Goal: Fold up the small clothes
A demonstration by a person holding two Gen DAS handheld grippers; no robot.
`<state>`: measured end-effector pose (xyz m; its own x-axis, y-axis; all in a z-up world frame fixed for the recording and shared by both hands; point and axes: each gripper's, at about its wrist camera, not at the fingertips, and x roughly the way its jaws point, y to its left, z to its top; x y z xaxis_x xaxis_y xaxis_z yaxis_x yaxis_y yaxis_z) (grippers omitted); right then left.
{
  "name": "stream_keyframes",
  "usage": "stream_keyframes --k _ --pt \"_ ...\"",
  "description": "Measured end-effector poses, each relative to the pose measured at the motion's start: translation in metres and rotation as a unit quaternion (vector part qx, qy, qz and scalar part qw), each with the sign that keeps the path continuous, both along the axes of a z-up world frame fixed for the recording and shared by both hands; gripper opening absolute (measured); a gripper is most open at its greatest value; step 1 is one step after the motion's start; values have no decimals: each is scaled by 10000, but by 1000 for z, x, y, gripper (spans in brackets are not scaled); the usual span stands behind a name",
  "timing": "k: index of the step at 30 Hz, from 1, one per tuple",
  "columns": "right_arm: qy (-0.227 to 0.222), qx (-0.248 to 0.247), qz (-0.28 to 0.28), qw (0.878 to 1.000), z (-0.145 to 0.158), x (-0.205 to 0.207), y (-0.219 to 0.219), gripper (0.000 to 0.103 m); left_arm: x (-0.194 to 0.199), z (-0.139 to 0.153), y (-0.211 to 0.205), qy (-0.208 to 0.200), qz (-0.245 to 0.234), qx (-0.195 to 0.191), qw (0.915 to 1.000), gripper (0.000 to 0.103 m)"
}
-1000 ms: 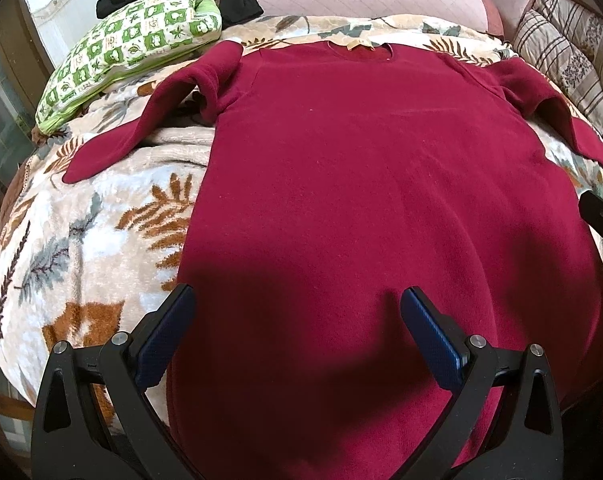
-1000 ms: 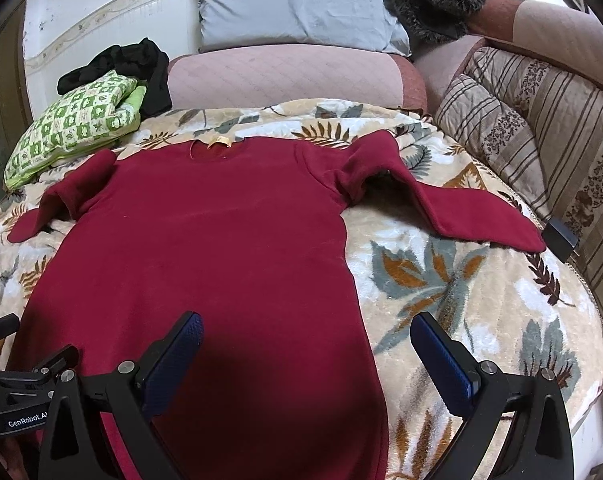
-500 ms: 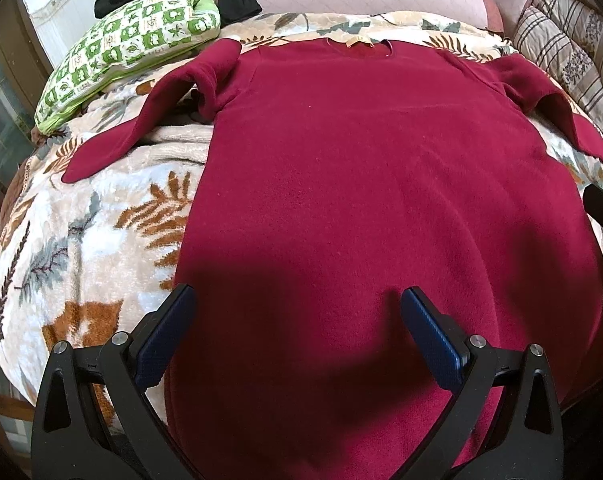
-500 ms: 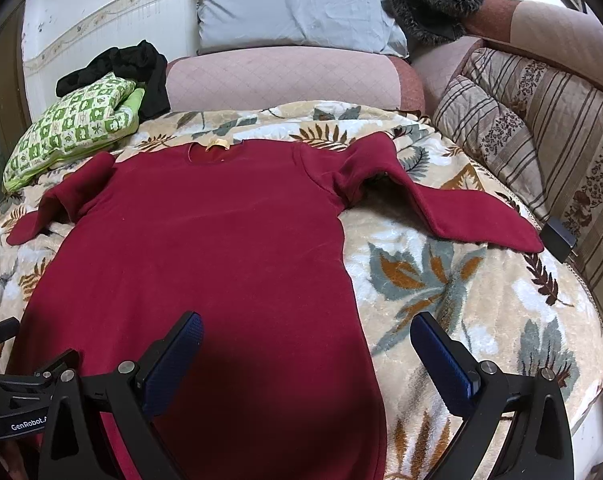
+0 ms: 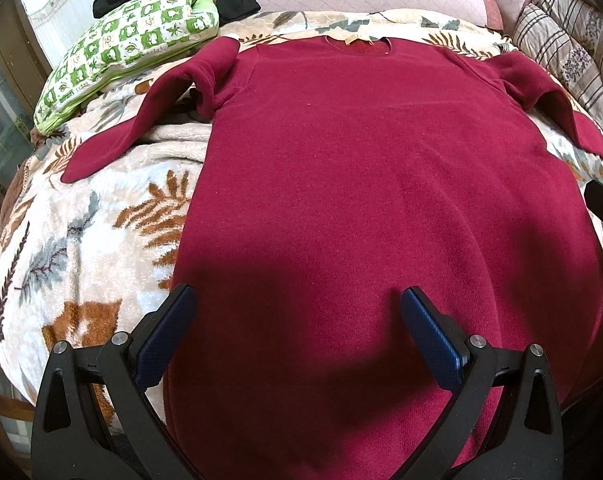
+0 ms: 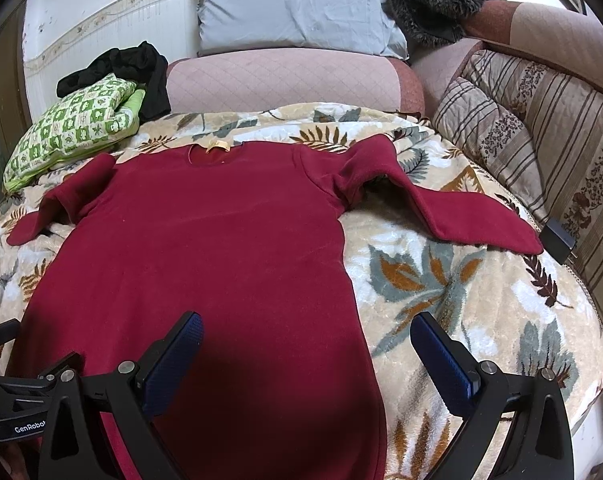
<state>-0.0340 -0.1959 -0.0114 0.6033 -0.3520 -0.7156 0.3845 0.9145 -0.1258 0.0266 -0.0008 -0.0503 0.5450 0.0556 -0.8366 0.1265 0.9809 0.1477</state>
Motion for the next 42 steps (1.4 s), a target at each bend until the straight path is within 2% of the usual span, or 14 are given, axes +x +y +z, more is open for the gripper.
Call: stream_keyframes --k 42 --pt "43 -41 21 10000 -2 1 3 103 1 -3 0 126 -9 -22 9999 102"
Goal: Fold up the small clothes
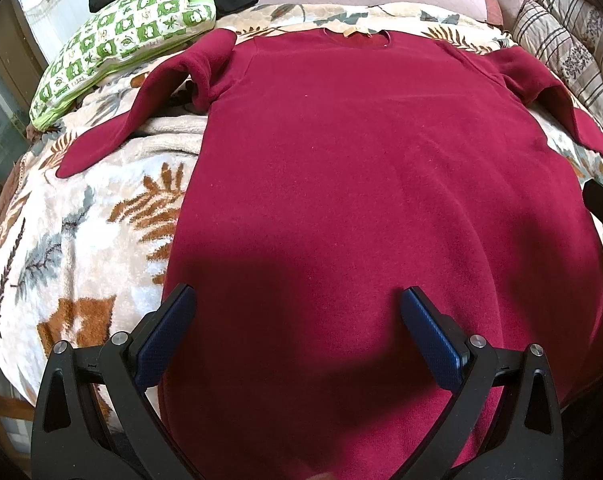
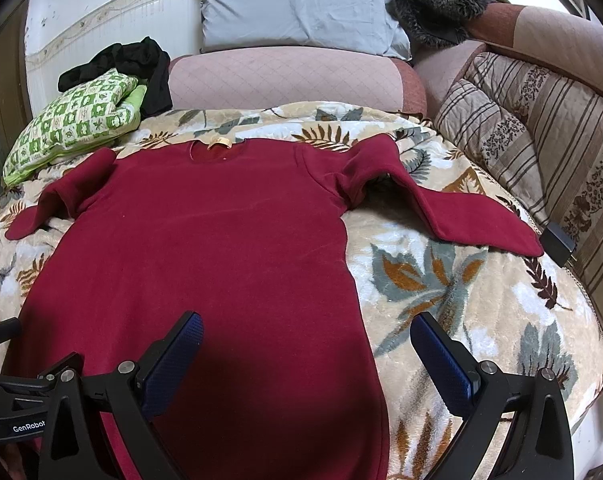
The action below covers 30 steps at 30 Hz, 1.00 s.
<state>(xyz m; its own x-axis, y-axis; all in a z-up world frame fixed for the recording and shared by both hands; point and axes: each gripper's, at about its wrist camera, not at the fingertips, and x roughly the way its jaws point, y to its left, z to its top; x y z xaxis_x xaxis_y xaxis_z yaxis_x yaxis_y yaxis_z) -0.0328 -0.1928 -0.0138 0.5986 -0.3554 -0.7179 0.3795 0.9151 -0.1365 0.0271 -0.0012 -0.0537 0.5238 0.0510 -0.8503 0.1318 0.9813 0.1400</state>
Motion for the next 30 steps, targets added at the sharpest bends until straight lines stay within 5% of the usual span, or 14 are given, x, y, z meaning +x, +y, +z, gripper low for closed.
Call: stream_keyframes --k 7,13,18,22,26,30 --pt "-14 1 -5 10000 0 0 0 103 0 1 2 -1 14 -42 10000 103" --pt "-226 -229 214 9993 20 10 6 103 -4 23 17 -464 214 -248 9984 103" --pt "-653 -665 897 9916 61 43 1 103 8 39 42 -644 420 -863 9933 102" --pt "-846 -1202 1026 9838 57 60 -5 103 32 55 59 -533 478 -1355 9882 102" --pt "-412 -643 687 9947 34 63 -15 103 65 79 86 -566 319 -1698 9833 102" --pt "-494 -587 676 9948 32 69 -15 103 108 94 146 -996 1139 -1578 9758 102"
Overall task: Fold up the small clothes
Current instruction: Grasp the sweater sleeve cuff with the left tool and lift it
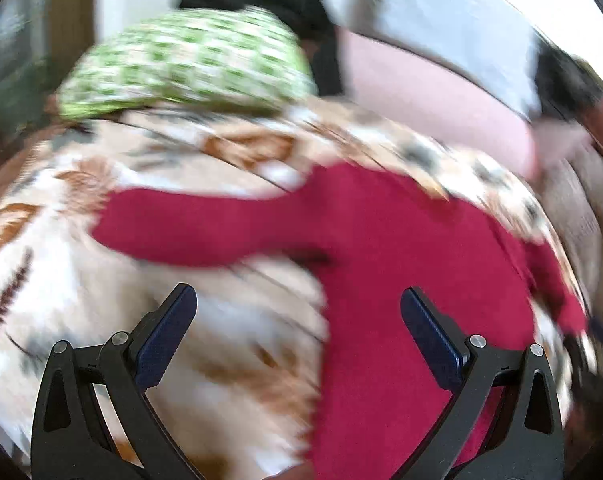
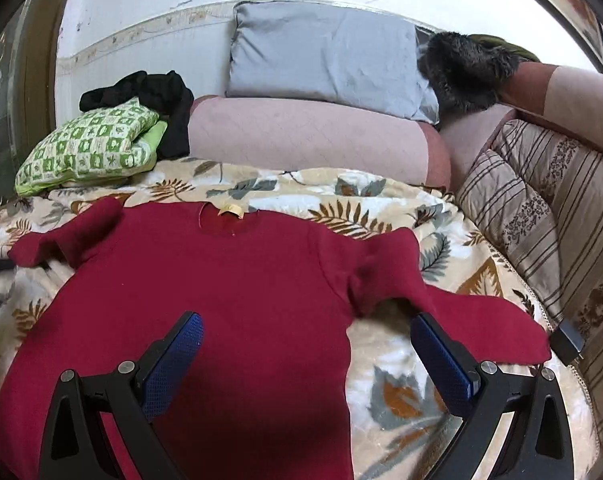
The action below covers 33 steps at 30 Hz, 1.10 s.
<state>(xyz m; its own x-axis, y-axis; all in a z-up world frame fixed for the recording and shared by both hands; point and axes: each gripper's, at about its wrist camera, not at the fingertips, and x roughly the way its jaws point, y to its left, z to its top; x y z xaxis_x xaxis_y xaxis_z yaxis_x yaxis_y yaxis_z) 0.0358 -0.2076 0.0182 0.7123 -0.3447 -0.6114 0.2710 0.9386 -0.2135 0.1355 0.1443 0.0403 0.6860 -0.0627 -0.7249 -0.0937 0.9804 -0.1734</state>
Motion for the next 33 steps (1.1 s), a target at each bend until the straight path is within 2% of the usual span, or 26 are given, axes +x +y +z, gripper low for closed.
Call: stream_keyframes --k 2,3,4,6,7,11,12,14,16,21,25,26,28,30,31,33 --pt "41 133 -11 9999 -3 3 -2 103 17 -3 44 -56 570 -269 9980 102" --pt "21 209 -9 9998 -3 0 -4 103 22 -6 62 -33 710 -470 9964 102" --pt "-8 284 -4 9996 -3 0 -5 103 26 -13 89 15 865 -890 9923 102" --pt "-37 364 -6 9993 -4 0 -5 103 29 -26 126 71 1129 -1529 9818 102" --pt "-28 410 -2 9992 -5 1 -5 103 30 -34 147 85 1265 -1914 9733 101" --pt "84 647 -6 9979 -12 12 -6 103 32 -56 189 12 1682 -2775 9459 100" --pt "119 718 -3 9973 -14 15 -6 103 33 -63 194 13 1718 -2998 9384 100" --pt "179 817 10 9965 -18 20 -5 103 40 -76 201 101 1629 -3322 9290 100" --pt "221 834 64 9962 -20 25 0 103 49 -82 201 156 1561 -3413 9268 100" --pt "312 611 247 9973 -24 29 11 103 63 -88 201 111 1518 -3333 9305 100" --pt "311 657 238 9971 -25 29 11 103 65 -90 209 -163 1628 -3394 9263 99" --pt "323 687 228 9969 -26 30 10 103 63 -89 211 -263 1654 -3429 9243 96" --pt "362 716 226 9965 -27 31 10 103 60 -85 213 -409 1627 -3425 9244 84" --pt "361 725 216 9965 -27 31 9 103 61 -83 214 -387 1636 -3250 9307 59" --pt "357 740 215 9964 -27 31 9 103 63 -87 214 -230 1704 -3123 9343 52" --pt "373 751 220 9962 -27 31 8 103 67 -98 214 165 1884 -2905 9380 25"
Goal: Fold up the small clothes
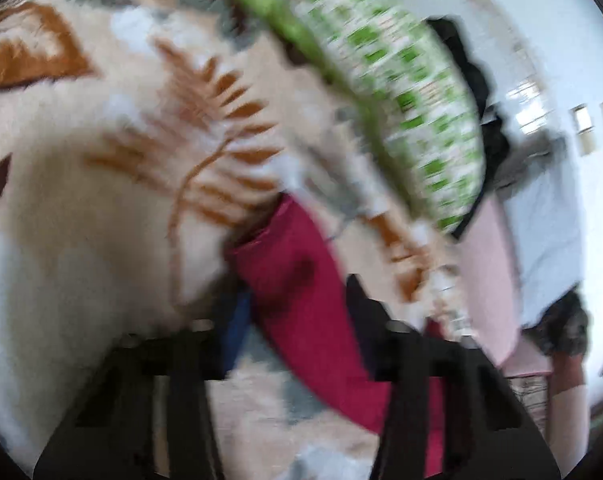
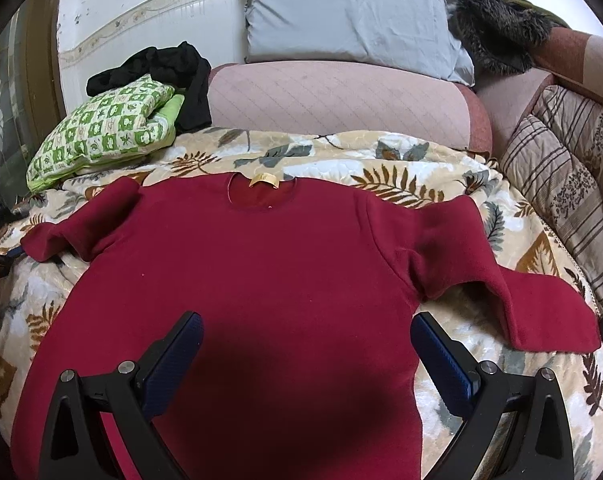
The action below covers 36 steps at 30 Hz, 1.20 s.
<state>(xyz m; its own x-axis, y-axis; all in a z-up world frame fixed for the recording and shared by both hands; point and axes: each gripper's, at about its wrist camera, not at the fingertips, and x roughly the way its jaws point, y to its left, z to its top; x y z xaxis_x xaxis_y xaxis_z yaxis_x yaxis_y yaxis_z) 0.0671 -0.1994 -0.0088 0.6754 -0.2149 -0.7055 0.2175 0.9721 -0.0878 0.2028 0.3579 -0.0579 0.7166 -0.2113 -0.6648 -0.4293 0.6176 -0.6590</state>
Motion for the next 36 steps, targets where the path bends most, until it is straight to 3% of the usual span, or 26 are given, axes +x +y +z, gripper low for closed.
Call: stream_keyframes --k 3,7,9,12,16,19,21,26,30,33,36 --pt "20 -48 27 10000 0 0 1 103 -4 -2 3 38 160 52 9999 9" --pt "61 -54 14 10000 -1 1 0 103 -13 22 -1 -176 355 693 9968 5" --pt "62 -31 -5 10000 -1 1 -2 103 -28 48 -1 -499 698 1035 9909 5" --pt "19 10 -35 10000 1 -1 -3 103 -57 90 -1 -951 1400 1546 9734 5" --pt "45 64 -54 10000 2 -3 -6 103 -82 122 -6 -1332 1930 1867 9540 5" --pt "66 16 -77 9999 5 -6 -8 103 -70 130 -26 -1483 1455 1990 9577 5" --pt "60 -89 -117 9999 9 -10 -10 103 -53 135 -56 -1633 820 1966 9633 5" --pt "9 -42 -389 9992 24 -28 -31 103 -23 151 -156 -2067 -700 1703 9609 5" --pt "9 -54 -611 9981 32 -42 -49 103 4 151 -264 -2108 -1804 1662 9462 5" --pt "50 -7 -713 9974 36 -51 -59 103 24 135 -334 -1977 -2348 1706 9363 5" --pt "100 -67 -821 9966 39 -63 -69 103 32 120 -387 -1936 -2773 1940 9209 5"
